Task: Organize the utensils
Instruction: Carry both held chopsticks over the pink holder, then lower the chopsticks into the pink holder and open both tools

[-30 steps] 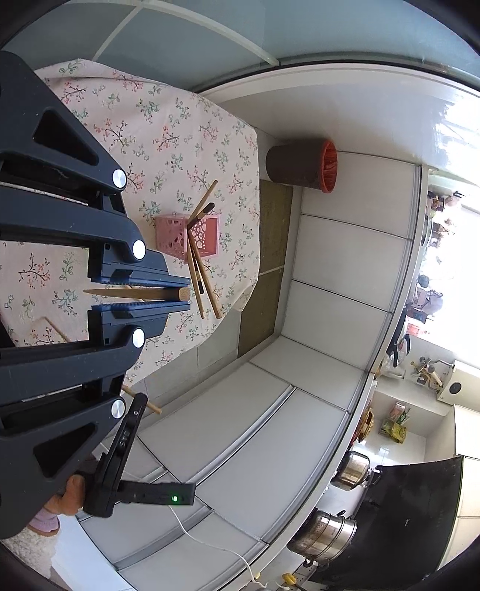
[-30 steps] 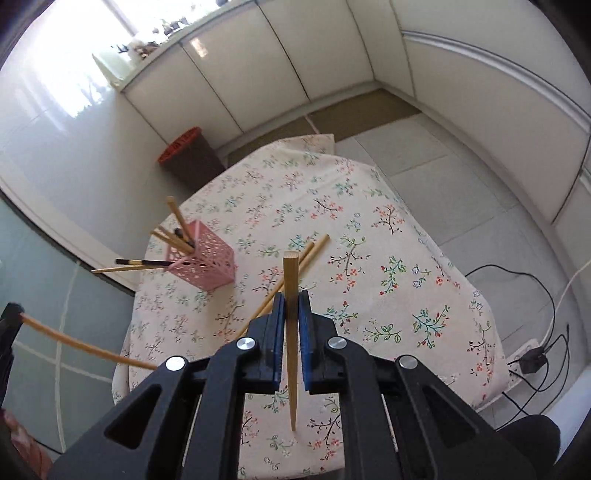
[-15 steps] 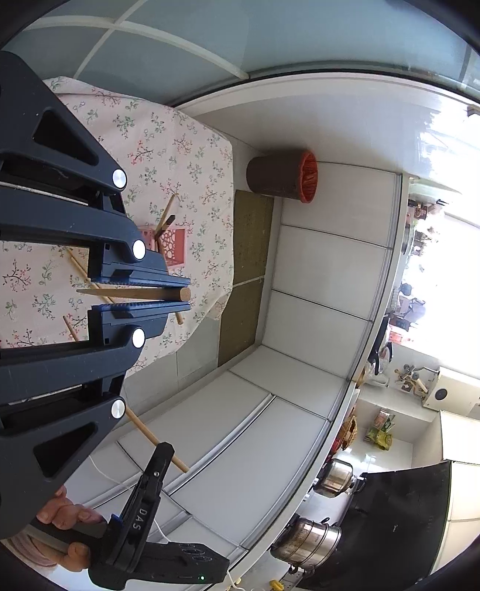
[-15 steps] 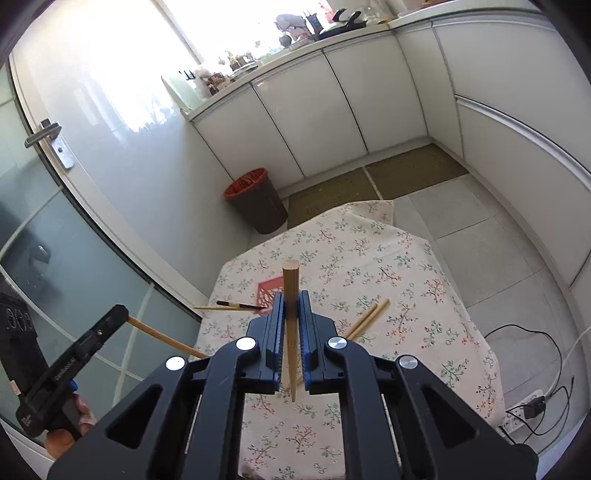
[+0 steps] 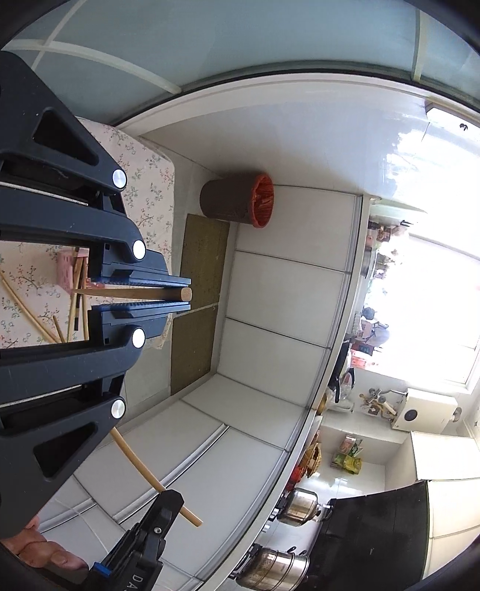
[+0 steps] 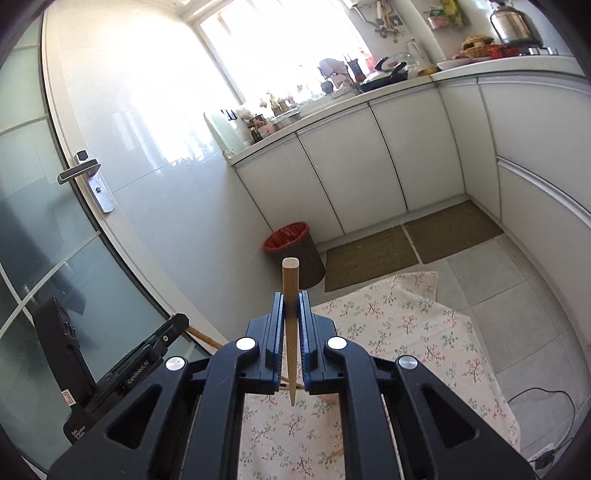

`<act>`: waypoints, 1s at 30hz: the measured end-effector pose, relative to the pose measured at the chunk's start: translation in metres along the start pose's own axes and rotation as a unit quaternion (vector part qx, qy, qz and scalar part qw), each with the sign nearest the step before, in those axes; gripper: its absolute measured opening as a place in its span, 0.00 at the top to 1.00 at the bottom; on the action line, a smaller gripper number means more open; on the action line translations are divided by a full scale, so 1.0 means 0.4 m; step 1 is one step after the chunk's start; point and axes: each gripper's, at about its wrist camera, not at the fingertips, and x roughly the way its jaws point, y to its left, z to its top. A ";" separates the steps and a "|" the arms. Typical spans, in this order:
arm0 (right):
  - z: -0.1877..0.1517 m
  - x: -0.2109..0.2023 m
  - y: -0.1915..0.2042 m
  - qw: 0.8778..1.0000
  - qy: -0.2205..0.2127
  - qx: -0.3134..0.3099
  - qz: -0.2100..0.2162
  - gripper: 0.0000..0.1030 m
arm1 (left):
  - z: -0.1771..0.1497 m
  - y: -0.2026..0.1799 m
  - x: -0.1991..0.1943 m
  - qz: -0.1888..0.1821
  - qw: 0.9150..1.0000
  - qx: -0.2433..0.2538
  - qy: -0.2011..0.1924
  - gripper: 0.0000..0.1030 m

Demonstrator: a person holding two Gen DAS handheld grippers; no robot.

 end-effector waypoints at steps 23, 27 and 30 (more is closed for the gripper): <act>-0.074 0.278 -0.021 0.998 0.001 -0.038 -0.042 0.92 | -0.045 0.109 0.128 0.009 0.999 -0.044 0.005 0.82; -0.094 0.314 -0.022 0.998 0.009 -0.039 -0.046 0.92 | -0.041 0.130 0.103 0.012 0.998 -0.057 0.000 0.81; -0.122 0.352 -0.023 0.998 0.019 -0.040 -0.044 0.92 | -0.052 0.139 0.104 0.013 0.998 -0.057 0.005 0.80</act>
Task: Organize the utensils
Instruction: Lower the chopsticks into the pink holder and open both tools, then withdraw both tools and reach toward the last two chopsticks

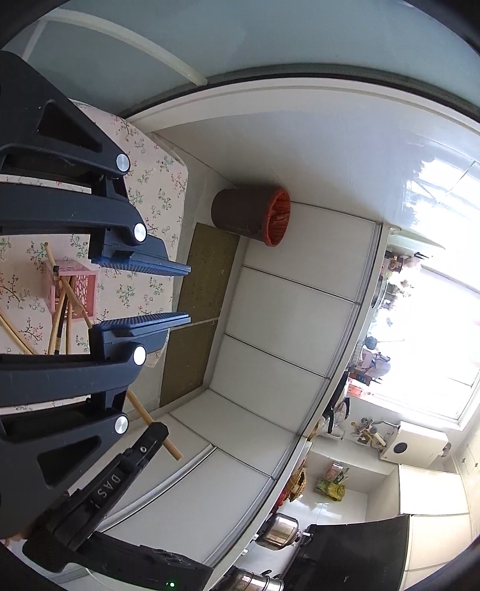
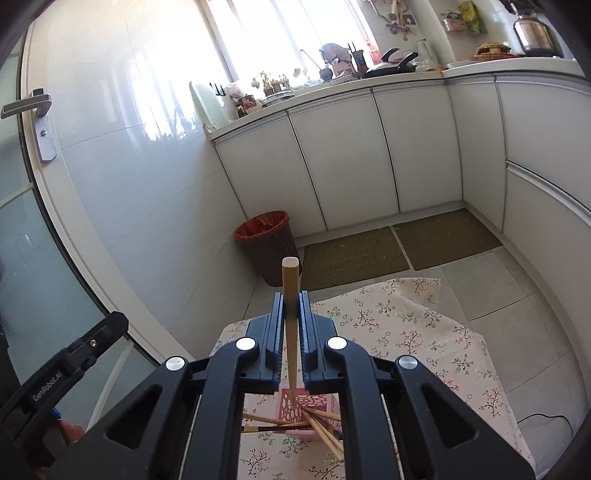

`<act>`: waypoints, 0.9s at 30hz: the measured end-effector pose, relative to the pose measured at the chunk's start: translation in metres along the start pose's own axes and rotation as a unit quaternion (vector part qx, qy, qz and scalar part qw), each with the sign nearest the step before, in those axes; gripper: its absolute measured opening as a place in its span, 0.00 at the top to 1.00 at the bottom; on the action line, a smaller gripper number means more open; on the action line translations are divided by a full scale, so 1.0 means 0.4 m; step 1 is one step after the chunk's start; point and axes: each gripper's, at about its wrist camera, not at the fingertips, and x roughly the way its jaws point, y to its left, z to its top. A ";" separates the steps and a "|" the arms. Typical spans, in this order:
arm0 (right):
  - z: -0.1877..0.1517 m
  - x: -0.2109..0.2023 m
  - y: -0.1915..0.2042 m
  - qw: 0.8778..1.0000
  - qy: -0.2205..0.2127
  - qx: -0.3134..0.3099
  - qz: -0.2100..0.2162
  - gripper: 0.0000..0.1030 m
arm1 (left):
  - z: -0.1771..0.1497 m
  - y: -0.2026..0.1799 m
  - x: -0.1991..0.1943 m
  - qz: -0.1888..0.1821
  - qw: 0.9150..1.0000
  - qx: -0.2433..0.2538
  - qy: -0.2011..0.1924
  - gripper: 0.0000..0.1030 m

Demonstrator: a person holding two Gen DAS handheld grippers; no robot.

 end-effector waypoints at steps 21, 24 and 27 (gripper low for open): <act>-0.070 -0.230 -0.036 0.995 -0.007 -0.028 -0.092 0.65 | -0.081 -0.139 -0.121 0.050 0.997 0.051 -0.002 0.40; -0.092 -0.287 -0.060 0.994 -0.025 -0.013 -0.103 0.42 | -0.104 -0.161 -0.139 0.049 0.997 0.057 0.004 0.36; -0.113 -0.332 -0.081 0.992 -0.036 -0.010 -0.119 0.35 | -0.130 -0.181 -0.157 0.054 0.996 0.069 0.007 0.30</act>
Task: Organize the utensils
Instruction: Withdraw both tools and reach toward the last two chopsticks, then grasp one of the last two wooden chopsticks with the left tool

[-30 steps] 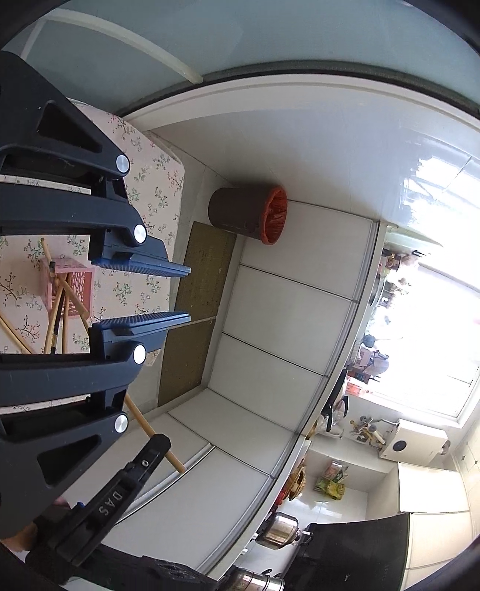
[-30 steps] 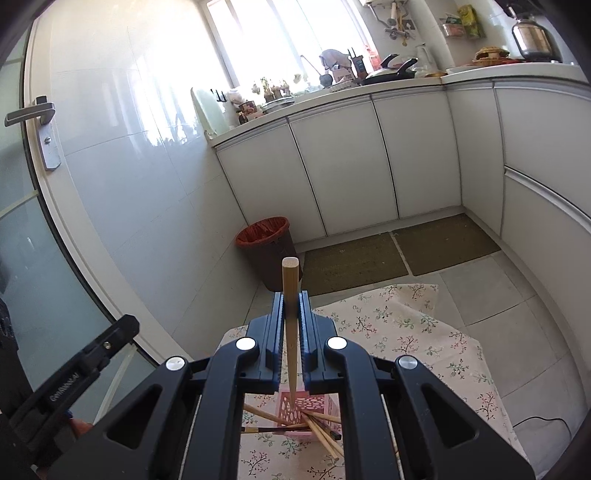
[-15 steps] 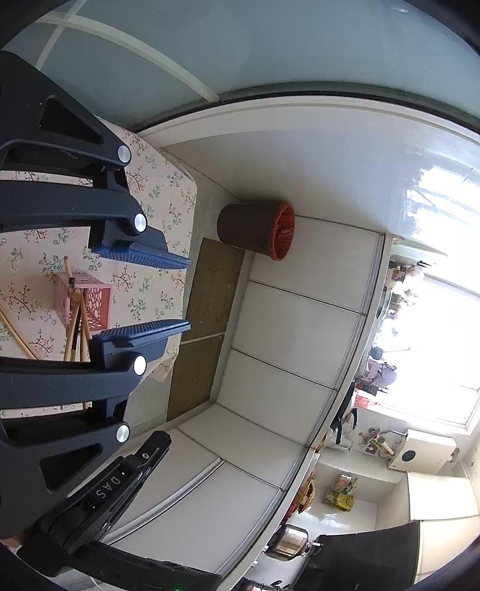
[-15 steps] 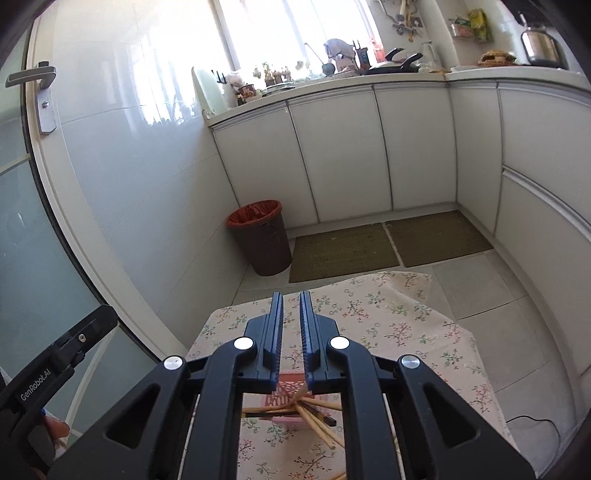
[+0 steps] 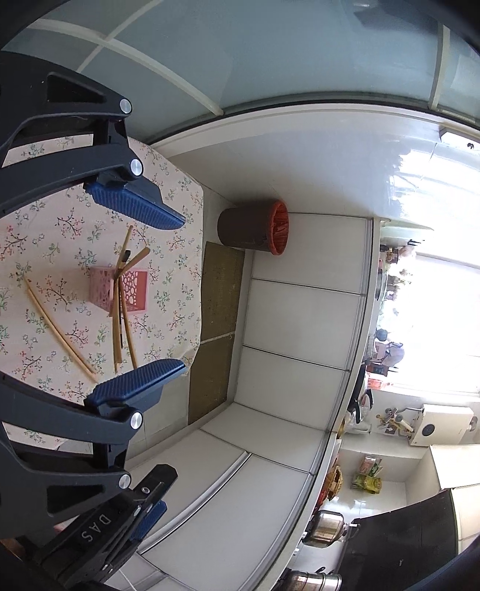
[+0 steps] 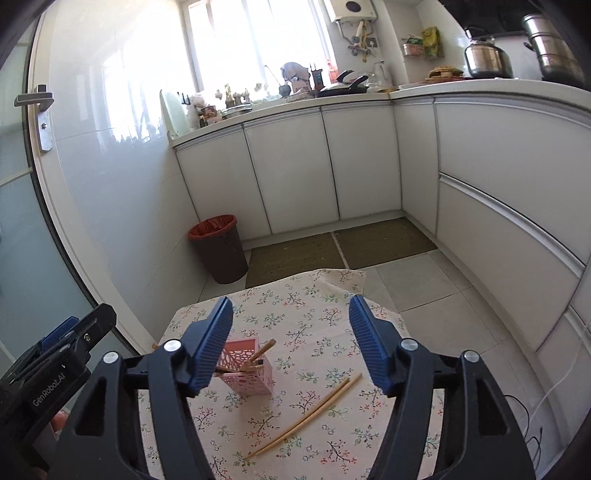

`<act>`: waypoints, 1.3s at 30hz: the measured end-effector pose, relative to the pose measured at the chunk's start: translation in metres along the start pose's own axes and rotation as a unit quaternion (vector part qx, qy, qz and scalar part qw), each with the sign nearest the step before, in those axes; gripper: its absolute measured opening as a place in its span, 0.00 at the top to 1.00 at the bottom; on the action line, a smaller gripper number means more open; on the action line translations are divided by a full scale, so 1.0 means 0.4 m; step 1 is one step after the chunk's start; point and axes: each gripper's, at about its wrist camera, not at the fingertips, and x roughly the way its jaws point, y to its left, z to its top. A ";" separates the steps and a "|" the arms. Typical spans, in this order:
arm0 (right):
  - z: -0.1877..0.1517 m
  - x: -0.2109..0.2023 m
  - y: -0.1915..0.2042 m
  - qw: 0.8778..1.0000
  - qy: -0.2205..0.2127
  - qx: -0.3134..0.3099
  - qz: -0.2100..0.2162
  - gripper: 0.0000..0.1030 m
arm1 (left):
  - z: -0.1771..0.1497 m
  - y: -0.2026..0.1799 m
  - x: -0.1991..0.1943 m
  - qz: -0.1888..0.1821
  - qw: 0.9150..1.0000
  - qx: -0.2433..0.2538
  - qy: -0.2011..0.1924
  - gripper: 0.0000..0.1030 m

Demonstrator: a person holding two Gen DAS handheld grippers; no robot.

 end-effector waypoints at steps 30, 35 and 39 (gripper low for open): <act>-0.356 0.038 -0.386 0.978 0.130 0.103 -0.124 0.07 | -0.276 -0.189 0.105 -0.066 0.973 0.114 0.189 0.07; -0.435 0.094 -0.481 0.968 0.154 0.145 -0.133 0.07 | -0.397 -0.270 0.228 -0.057 0.944 0.190 0.262 0.07; -0.458 0.117 -0.543 0.961 0.153 0.179 -0.143 0.07 | -0.437 -0.349 0.326 -0.055 0.930 0.238 0.276 0.13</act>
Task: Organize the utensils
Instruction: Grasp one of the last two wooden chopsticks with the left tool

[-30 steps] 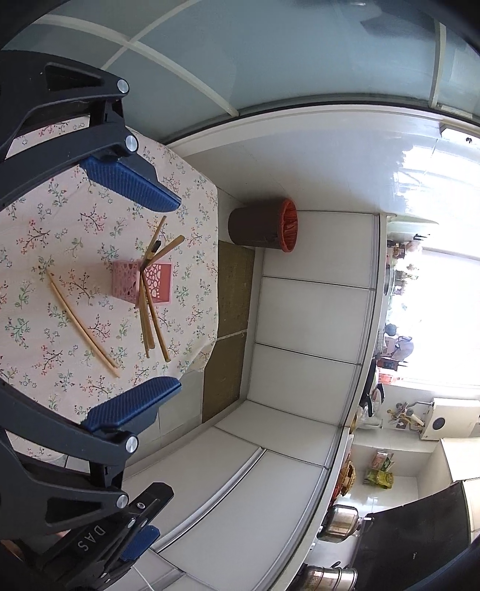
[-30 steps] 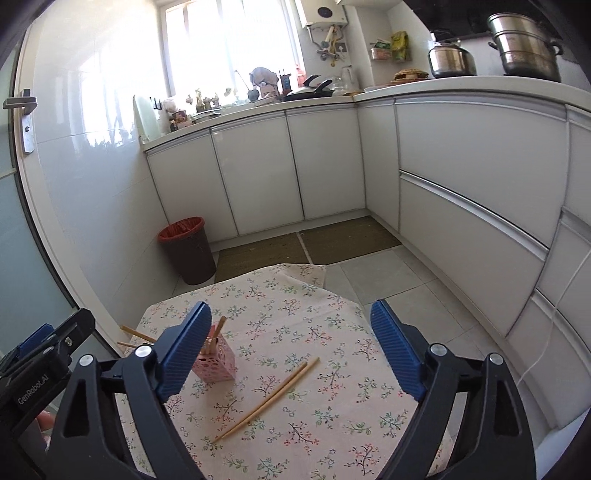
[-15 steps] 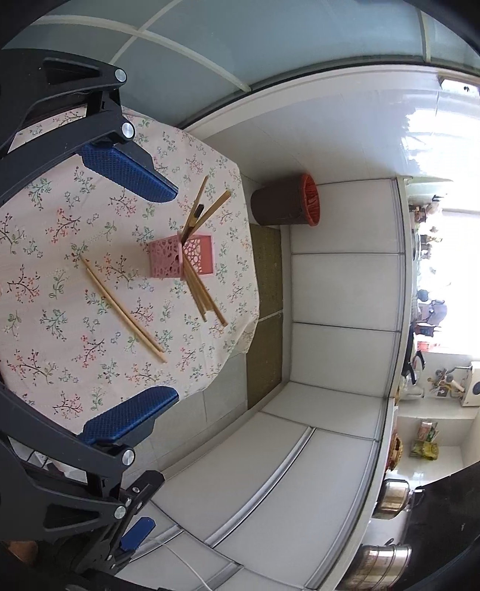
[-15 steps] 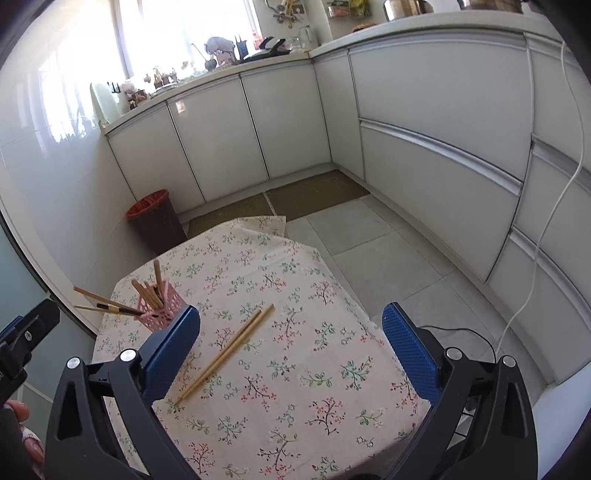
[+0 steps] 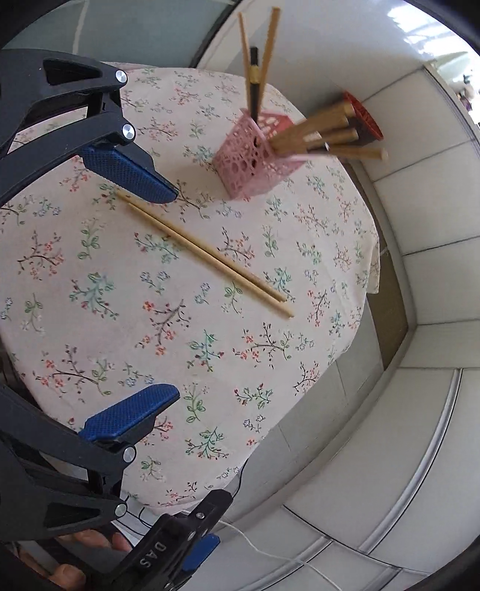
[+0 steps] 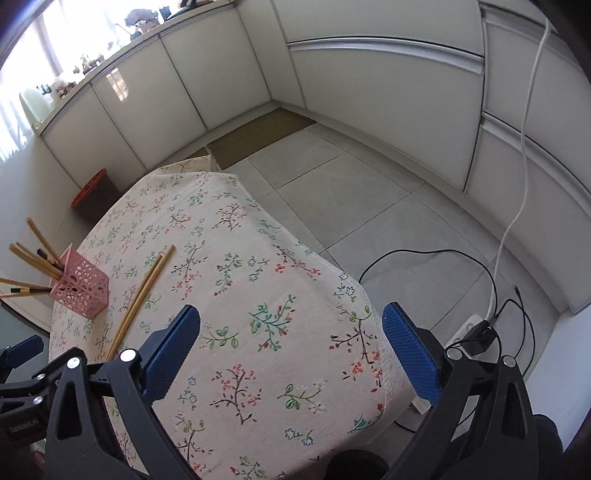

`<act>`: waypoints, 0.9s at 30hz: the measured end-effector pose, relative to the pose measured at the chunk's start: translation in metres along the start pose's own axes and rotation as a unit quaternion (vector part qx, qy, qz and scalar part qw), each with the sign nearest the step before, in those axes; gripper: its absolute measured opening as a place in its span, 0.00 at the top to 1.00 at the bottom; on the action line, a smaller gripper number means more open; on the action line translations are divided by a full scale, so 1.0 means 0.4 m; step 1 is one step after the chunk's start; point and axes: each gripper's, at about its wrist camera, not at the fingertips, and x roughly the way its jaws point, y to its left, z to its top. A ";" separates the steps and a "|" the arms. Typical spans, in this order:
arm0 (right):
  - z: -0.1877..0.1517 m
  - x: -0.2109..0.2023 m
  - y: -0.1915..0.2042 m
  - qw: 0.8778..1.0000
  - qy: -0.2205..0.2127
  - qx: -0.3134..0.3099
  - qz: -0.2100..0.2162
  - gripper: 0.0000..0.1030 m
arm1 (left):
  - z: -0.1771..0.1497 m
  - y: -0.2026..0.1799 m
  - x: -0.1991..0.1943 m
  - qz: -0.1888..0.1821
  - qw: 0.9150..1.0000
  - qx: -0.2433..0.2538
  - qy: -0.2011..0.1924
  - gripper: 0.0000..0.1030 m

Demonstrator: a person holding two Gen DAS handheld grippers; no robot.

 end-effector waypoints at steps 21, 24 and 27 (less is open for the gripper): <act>0.022 0.113 -0.029 0.996 0.064 0.045 0.031 0.07 | 0.313 0.082 0.392 -0.029 0.984 -0.015 0.173 0.84; 0.018 0.111 -0.023 0.997 0.064 0.038 0.031 0.07 | 0.307 0.093 0.403 -0.039 0.983 -0.022 0.177 0.85; 0.018 0.111 -0.022 0.997 0.063 0.035 0.029 0.07 | 0.308 0.090 0.401 -0.045 0.984 -0.020 0.172 0.85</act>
